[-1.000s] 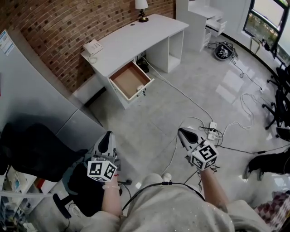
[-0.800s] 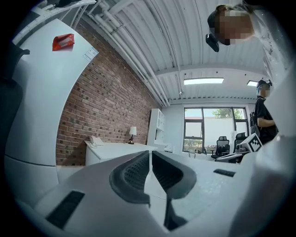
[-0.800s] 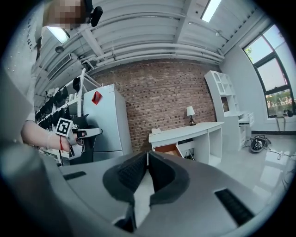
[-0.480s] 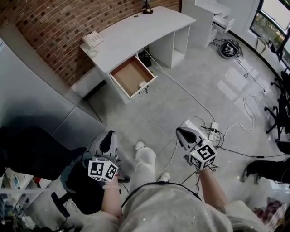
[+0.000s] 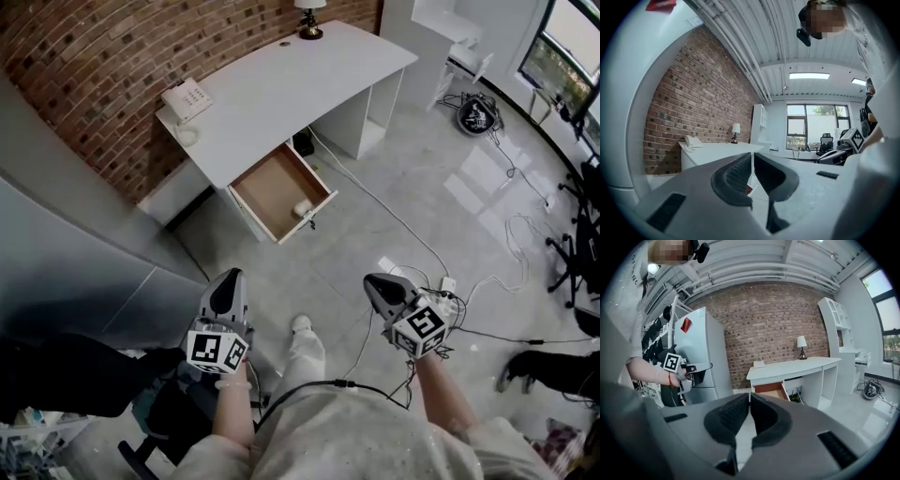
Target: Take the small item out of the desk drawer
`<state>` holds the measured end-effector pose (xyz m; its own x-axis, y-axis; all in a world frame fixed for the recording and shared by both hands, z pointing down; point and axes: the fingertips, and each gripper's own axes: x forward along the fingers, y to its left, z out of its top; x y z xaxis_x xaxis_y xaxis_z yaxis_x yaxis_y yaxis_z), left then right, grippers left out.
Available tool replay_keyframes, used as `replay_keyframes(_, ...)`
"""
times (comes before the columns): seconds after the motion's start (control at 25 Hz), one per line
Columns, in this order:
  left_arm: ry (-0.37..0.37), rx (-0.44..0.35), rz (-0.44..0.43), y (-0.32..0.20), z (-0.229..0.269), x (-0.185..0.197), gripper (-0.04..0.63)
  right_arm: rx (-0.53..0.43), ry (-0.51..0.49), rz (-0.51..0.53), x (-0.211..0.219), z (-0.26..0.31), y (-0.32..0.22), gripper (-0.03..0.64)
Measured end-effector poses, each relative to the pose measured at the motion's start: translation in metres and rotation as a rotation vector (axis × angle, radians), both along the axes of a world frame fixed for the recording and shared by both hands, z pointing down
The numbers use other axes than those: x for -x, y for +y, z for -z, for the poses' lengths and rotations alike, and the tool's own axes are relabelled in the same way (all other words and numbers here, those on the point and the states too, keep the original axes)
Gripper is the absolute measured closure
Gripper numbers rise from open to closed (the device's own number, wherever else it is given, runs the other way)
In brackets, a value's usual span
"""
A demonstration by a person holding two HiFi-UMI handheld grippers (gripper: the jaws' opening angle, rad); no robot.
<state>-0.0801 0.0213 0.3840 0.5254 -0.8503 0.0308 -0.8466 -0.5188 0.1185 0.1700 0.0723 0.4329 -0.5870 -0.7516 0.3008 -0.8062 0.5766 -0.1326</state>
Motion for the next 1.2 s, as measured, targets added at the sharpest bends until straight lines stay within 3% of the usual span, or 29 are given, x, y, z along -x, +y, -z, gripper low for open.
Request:
replay_keyframes(0.28,-0.012,0.052,-0.050,-0.071,-0.022,0.006,0.574,0.090,0.025,0.011,0.032,-0.031,-0.063,0.600)
replay_keyframes(0.68,0.027,0.133,-0.127,-0.130,-0.056,0.002,0.574,0.183,0.039,0.006,0.062,-0.062,-0.119,0.584)
replay_keyframes(0.92,0.086,0.186,-0.098,-0.141,-0.082,-0.003,0.574,0.214,0.042,0.039,0.071,-0.082,-0.130,0.580)
replay_keyframes(1.2,0.077,0.245,-0.040,-0.157,-0.123,-0.001,0.574,0.240,0.049,0.073,0.064,-0.117,-0.169,0.574)
